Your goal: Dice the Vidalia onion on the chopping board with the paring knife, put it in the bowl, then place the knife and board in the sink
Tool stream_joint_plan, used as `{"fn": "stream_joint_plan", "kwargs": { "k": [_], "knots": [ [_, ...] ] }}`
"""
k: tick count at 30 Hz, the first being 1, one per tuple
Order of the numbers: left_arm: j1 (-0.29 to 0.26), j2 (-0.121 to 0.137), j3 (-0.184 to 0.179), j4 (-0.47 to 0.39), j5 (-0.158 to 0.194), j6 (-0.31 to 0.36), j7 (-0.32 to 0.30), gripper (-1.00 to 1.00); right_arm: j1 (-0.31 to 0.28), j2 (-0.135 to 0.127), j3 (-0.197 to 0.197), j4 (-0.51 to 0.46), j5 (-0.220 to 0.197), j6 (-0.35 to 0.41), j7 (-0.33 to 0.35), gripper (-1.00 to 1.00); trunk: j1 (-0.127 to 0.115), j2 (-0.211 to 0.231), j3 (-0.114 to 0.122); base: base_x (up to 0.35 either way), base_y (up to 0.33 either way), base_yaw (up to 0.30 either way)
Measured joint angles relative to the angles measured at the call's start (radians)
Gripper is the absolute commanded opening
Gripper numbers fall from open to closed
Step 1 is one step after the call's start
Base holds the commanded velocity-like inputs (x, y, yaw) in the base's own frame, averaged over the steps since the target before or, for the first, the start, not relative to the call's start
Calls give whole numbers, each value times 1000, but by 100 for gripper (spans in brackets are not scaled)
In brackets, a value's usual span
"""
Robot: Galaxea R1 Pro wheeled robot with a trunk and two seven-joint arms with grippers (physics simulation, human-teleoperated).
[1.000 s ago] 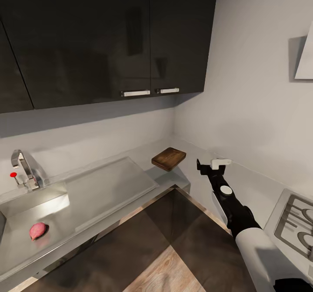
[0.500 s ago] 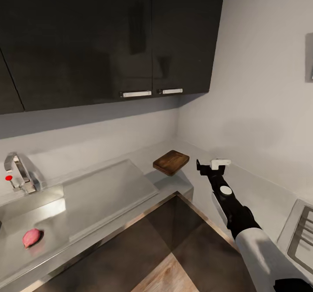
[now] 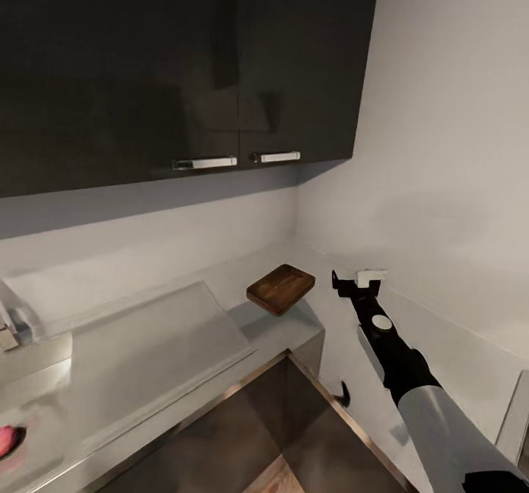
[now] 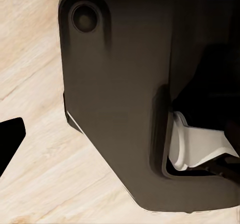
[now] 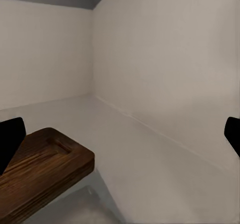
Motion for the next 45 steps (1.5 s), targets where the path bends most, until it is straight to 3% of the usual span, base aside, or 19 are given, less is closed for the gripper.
{"fn": "stream_joint_plan", "kwargs": {
  "k": [13, 17, 22, 23, 27, 38, 45],
  "knots": [
    [0, -8, -1, 1, 0, -2, 0, 100, 0, 0, 0, 43, 0, -3, 0, 100, 0, 0, 0, 189, -107, 0],
    [0, 6, -1, 3, 0, -2, 1, 100, 0, 0, 0, 48, 0, -3, -1, 100, 0, 0, 0, 21, -11, 0],
    [1, 44, 0, 31, 1, 0, 3, 100, 0, 0, -3, 52, 0, 14, -6, 100, 0, 0, 0, 3, -1, 0],
    [2, 62, 0, 40, 1, 1, 4, 100, 0, 0, -4, 52, 0, 46, -7, 100, 0, 0, 0, 0, 0, 0],
    [4, 75, -1, 46, 1, 4, 4, 100, -3, 2, -6, 54, 0, 140, -9, 100, 0, 0, 0, 0, 0, 0],
    [6, 78, -1, 47, 1, 8, 3, 100, -29, 7, -5, 36, -2, 330, -7, 100, 0, 0, 0, 0, 0, 0],
    [6, 76, -1, 47, 0, 8, 3, 100, -102, 24, -4, 30, -3, 610, -2, 100, 0, 0, 0, 0, 0, 0]
  ]
}}
